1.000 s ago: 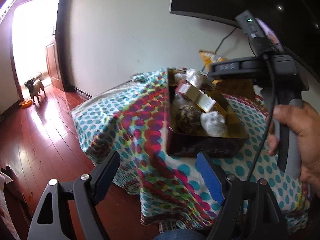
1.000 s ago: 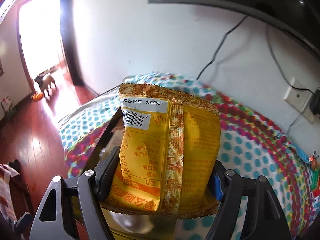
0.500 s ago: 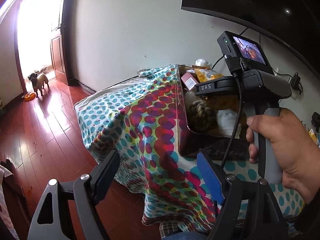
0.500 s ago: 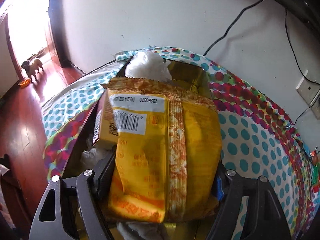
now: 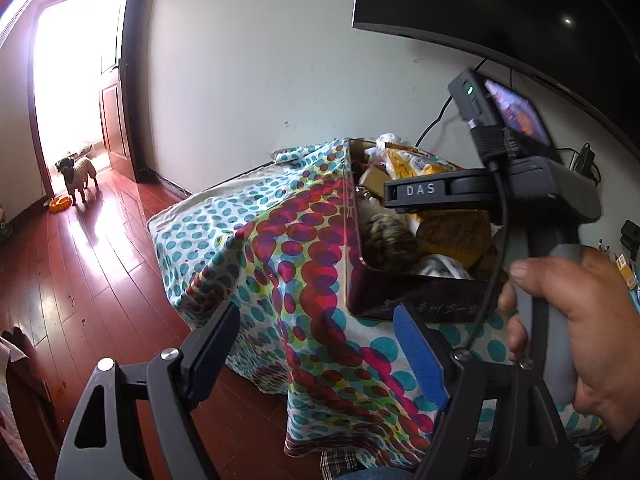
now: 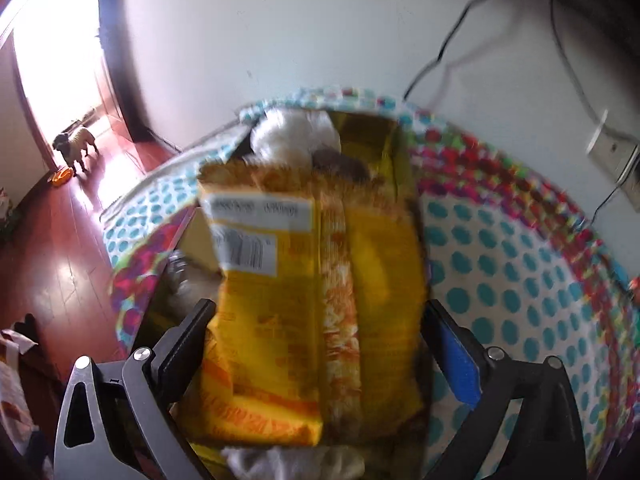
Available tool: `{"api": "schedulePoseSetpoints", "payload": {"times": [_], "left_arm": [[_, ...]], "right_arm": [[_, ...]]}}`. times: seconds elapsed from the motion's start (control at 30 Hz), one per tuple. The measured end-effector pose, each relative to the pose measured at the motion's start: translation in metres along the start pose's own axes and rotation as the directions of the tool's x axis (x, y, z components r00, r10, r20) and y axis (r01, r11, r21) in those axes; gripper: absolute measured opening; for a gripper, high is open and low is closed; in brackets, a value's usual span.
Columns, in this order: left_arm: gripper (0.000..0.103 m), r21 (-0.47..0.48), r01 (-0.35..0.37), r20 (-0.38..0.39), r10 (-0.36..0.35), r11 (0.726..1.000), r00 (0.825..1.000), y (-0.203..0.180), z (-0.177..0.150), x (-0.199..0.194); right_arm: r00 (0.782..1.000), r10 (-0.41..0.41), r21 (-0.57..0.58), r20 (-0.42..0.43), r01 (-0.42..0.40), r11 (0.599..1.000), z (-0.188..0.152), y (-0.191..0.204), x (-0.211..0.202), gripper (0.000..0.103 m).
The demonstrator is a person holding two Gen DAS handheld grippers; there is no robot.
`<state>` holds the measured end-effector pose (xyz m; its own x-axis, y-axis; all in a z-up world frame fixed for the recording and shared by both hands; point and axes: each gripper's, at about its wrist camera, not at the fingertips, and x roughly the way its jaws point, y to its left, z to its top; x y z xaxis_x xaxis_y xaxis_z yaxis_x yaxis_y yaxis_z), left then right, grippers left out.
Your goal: Organize objects
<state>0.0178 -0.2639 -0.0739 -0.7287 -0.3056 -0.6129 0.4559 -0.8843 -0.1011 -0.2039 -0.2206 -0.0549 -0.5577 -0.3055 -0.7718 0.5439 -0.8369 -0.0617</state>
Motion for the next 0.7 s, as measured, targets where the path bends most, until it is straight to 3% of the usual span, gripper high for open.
{"api": "schedulePoseSetpoints", "payload": {"times": [0.17, 0.43, 0.57, 0.7], "left_arm": [[0.081, 0.045, -0.006, 0.021, 0.006, 0.999, 1.0, -0.016, -0.003, -0.004], [0.081, 0.042, -0.022, 0.013, 0.022, 0.999, 1.0, -0.034, 0.004, -0.013], [0.089, 0.045, -0.044, 0.037, 0.042, 0.998, 0.998, -0.041, 0.015, -0.017], [0.09, 0.056, -0.04, 0.037, 0.038, 0.998, 0.999, -0.054, 0.028, -0.018]], "right_arm": [[0.989, -0.015, -0.029, 0.149, 0.019, 0.999, -0.011, -0.005, -0.049, 0.103], [0.986, -0.021, 0.028, 0.163, 0.017, 0.999, -0.032, -0.035, -0.07, 0.103], [0.987, -0.014, 0.087, 0.158, 0.0, 0.996, -0.045, -0.054, -0.079, 0.103], [0.987, -0.035, 0.14, 0.159, 0.012, 0.99, -0.06, -0.075, -0.087, 0.103]]}}
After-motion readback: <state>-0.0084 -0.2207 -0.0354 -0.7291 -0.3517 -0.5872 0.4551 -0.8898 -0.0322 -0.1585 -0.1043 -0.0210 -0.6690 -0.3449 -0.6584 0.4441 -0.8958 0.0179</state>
